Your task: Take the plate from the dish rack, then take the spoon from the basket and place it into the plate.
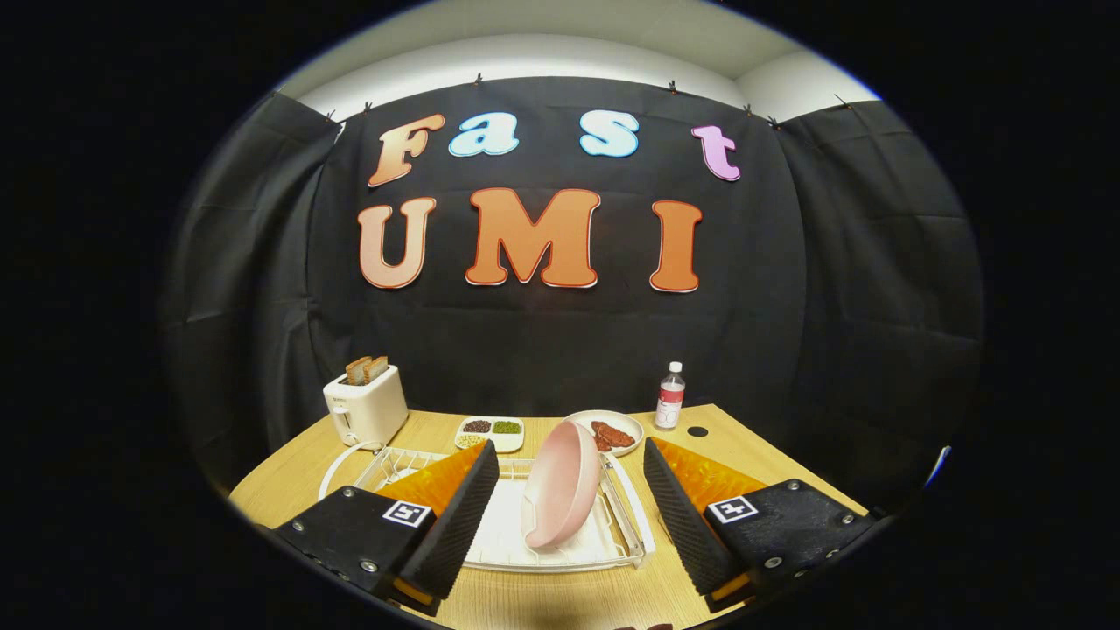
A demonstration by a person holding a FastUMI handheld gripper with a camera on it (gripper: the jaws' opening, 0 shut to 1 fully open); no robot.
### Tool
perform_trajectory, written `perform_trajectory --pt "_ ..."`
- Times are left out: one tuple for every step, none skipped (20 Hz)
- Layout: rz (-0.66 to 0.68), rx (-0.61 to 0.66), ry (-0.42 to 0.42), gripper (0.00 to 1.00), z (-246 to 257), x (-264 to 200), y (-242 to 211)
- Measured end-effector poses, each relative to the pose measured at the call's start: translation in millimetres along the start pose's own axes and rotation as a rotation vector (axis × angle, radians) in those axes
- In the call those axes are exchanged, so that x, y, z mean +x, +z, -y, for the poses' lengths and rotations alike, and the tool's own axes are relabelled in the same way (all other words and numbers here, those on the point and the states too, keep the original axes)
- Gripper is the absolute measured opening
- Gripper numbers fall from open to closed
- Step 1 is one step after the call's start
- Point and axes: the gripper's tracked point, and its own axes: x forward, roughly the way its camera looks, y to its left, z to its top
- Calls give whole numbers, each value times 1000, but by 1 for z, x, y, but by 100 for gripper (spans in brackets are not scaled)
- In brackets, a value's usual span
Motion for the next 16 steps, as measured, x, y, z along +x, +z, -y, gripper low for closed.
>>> perform_trajectory --pt "-1 -2 0 99 -1 2 1" --pt "-1 -2 -1 99 0 3 1" --pt "-4 0 -1 99 0 5 2" --pt "-8 3 -2 99 0 8 1" --pt "-13 7 -5 99 0 11 1" --pt "-16 15 -14 99 1 13 2" --pt "-21 27 -15 99 2 16 2" --pt "-32 41 -9 99 -1 21 1" --pt "-38 49 -4 99 -3 25 0" --pt "-43 52 -1 99 -3 30 1" --pt "-50 49 -1 99 -4 36 0" --pt "-56 43 -1 99 -4 44 -4" --pt "-60 31 -5 99 -2 52 -6" --pt "-68 21 -19 99 1 61 -10" --pt "-82 18 -26 99 4 72 -16" --pt "-104 25 -31 99 6 81 -24"
